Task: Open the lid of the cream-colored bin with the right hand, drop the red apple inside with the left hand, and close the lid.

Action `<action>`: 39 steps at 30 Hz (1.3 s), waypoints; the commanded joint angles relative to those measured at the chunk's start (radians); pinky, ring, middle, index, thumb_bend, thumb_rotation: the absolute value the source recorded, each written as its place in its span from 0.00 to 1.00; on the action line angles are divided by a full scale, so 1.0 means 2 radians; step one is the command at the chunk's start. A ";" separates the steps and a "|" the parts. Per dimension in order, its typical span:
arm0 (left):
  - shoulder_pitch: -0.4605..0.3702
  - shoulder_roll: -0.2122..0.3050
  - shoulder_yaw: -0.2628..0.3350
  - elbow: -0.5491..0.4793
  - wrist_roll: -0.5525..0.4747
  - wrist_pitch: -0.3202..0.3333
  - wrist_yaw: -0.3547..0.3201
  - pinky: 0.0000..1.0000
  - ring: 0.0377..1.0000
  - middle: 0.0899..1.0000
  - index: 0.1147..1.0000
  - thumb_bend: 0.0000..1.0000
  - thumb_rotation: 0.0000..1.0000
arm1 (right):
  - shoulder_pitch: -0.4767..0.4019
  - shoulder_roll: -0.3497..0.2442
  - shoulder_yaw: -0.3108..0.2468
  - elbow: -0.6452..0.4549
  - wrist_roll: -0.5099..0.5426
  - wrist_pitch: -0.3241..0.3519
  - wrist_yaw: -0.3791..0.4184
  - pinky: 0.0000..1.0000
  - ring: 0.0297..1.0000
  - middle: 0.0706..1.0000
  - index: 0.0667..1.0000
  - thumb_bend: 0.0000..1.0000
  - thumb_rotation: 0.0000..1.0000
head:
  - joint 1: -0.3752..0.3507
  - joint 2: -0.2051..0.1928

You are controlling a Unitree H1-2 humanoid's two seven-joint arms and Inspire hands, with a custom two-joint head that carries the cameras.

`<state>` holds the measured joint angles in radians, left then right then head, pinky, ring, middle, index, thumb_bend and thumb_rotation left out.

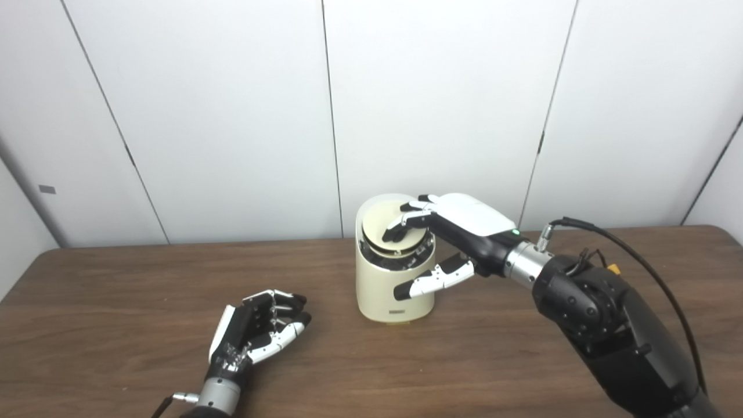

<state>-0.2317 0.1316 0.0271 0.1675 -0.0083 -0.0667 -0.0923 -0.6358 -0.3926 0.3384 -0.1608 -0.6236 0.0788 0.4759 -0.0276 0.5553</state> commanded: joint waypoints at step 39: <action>-0.012 0.002 0.002 -0.027 0.005 0.009 0.005 0.41 0.57 0.63 0.43 0.50 0.07 | -0.002 0.012 -0.076 -0.028 0.029 -0.006 -0.022 0.82 0.95 0.96 0.96 0.63 0.60 | 0.007 0.000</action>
<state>-0.2256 0.1286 0.0269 0.1544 0.0022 -0.0386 -0.0874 -0.6056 -0.3702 0.2144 -0.1905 -0.5945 0.0531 0.4578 -0.0138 0.5553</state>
